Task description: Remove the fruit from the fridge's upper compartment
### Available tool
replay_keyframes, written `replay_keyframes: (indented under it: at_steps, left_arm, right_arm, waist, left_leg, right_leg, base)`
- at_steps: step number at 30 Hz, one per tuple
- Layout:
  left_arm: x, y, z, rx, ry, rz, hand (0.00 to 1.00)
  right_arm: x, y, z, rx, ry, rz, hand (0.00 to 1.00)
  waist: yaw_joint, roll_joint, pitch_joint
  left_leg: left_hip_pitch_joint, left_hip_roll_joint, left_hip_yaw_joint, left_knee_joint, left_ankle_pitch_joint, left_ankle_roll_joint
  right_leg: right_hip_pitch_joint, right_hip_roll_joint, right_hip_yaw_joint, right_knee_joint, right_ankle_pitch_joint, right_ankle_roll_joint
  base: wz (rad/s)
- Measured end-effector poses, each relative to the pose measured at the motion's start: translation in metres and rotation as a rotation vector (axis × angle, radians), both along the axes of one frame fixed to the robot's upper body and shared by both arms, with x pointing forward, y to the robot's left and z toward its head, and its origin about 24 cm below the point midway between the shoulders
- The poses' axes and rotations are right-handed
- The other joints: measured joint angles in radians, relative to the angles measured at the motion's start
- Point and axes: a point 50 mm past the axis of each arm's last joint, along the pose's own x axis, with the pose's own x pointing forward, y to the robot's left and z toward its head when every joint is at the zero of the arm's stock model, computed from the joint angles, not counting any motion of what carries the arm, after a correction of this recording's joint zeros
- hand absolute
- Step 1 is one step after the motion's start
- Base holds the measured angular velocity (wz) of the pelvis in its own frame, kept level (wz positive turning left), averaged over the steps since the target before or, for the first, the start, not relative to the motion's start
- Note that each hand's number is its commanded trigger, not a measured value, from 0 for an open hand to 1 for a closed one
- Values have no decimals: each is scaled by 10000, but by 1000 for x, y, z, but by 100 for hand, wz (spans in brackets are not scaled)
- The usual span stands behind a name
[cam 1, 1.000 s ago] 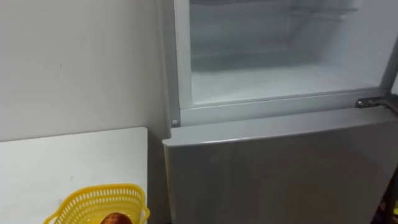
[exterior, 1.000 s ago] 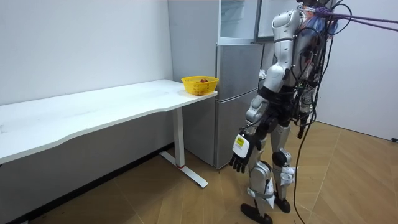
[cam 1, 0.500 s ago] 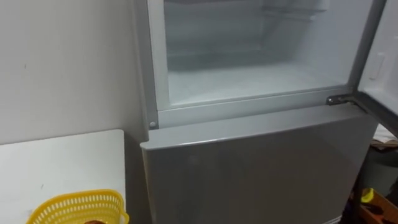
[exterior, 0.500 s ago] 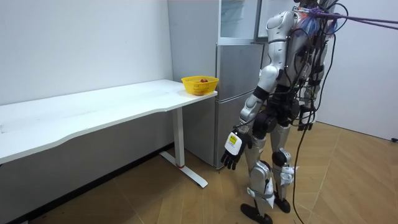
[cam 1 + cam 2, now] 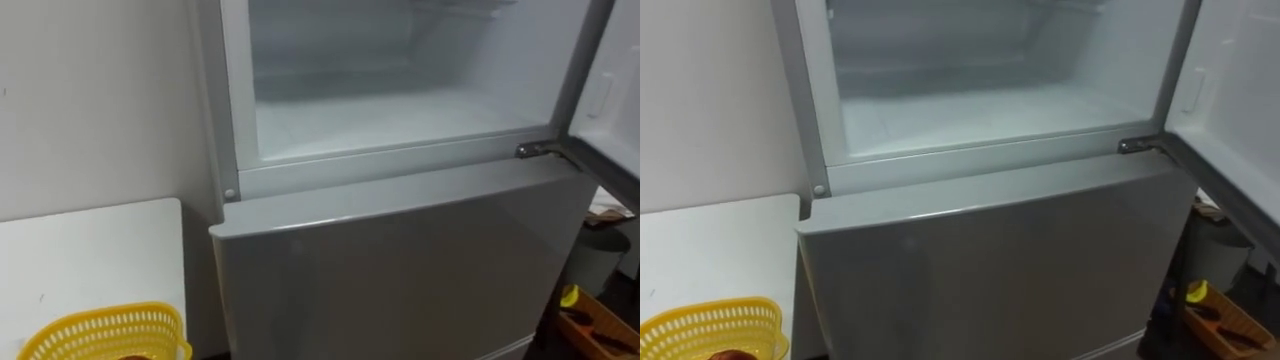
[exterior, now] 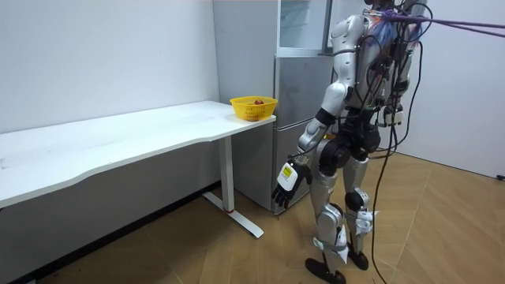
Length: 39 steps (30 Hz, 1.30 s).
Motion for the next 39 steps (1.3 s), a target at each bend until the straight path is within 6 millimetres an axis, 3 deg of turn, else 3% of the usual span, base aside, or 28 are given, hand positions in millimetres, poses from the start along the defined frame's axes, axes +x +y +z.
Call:
replay_keyframes:
  at_steps: [7, 17, 22, 25, 32, 39]
  left_arm:
    - [-2, 0, 0, 234, -51, -3, 0]
    - [-8, -1, 0, 291, 6, 46, 0]
    - [-9, -5, -2, 226, -62, -52, 0]
    - [-14, -6, -3, 150, 108, 1, 0]
    - [-25, -10, -6, 6, 573, 81, 0]
    - [-26, -10, -6, -116, 627, 91, 0]
  right_arm:
    - [37, -16, 72, -2304, -1523, 539, 0]
    - [54, -15, 123, -4301, -2992, 1038, 0]
    - [72, 3, 154, -5709, -4214, 2118, 0]
    - [80, 14, 168, -6489, -4849, 2858, 0]
    - [87, 23, 173, -7308, -5156, 3704, 0]
    - [90, 33, 193, -8468, -6148, 4377, 0]
  waist:
    - [-15, -61, 2]
    - [120, -78, -4]
    - [256, 121, -2]
    - [285, 192, -13]
    - [333, 229, -27]
    - [535, 285, -68]
  left_leg:
    - [71, -5, 30, -86, 0, -1]
    - [-64, 14, 57, -45, -1, -3]
    - [-34, 46, 243, -53, -2, -3]
    - [-37, 60, 247, -49, -1, -3]
    - [-62, 66, 245, -44, -2, -3]
    - [-40, 79, 298, -47, 4, -11]
  right_leg:
    - [61, 17, 33, -14, 5, -3]
    - [-59, 10, 6, 6, 13, -12]
    - [-62, 12, 29, 40, 31, -24]
    - [-40, 0, -11, 32, 33, -27]
    - [-11, -35, -118, 4, 30, -24]
    - [-87, -35, -27, 88, 41, -42]
  base:
    - [0]
    - [-1]
    - [-4]
    - [6]
    - [6]
    - [-6]
